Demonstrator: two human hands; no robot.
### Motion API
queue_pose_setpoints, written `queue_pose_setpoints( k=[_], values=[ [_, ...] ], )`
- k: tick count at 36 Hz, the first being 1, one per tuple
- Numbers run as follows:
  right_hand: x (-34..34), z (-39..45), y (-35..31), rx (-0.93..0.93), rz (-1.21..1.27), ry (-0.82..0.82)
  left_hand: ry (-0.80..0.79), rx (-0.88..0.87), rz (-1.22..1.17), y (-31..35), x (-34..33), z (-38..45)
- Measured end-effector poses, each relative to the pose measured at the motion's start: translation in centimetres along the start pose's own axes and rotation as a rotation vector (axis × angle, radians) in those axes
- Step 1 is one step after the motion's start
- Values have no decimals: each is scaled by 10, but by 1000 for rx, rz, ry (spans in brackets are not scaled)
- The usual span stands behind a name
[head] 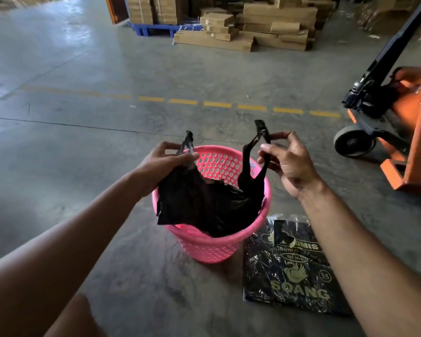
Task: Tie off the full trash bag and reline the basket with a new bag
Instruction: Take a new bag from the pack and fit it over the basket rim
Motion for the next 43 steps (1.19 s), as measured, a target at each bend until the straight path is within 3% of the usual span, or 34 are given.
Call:
queue_pose_setpoints(
  k=[6, 11, 18, 21, 24, 29, 32, 36, 40, 43],
  values=[
    [24, -20, -20, 231, -415, 33, 25, -81, 210, 2, 15, -12],
    [38, -34, -5, 241, -736, 73, 132, -164, 305, 9, 26, -29],
    [73, -43, 20, 49, -928, 148, 285, -235, -223, 28, 60, -40],
    [87, -43, 25, -4, -1028, 165, 408, -312, -301, 40, 87, -46],
    [103, -44, 30, -34, -1118, 185, 499, -430, -161, 48, 107, -60],
    [125, -40, 50, -162, -1187, 127, 299, -588, 378, 47, 96, -70],
    [133, -41, 54, -230, -1241, 110, 123, -503, 610, 14, 92, -66],
    [133, -51, 49, -339, -1329, 72, 44, -356, 906, -27, 103, -69],
    [127, -58, 56, -467, -1402, -54, -63, -220, 948, -59, 113, -77],
    [122, -64, 70, -569, -1393, -152, -70, -235, 952, -64, 110, -86]
  ],
)
Point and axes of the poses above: each hand's wrist, its own z-axis towards the middle knuckle, its own x-axis out of the back of the hand, y = z × x, the point moved 9 cm from there along z, towards the middle knuckle, and after that the axes turned 4 degrees about -y, right-handed, at the moved point
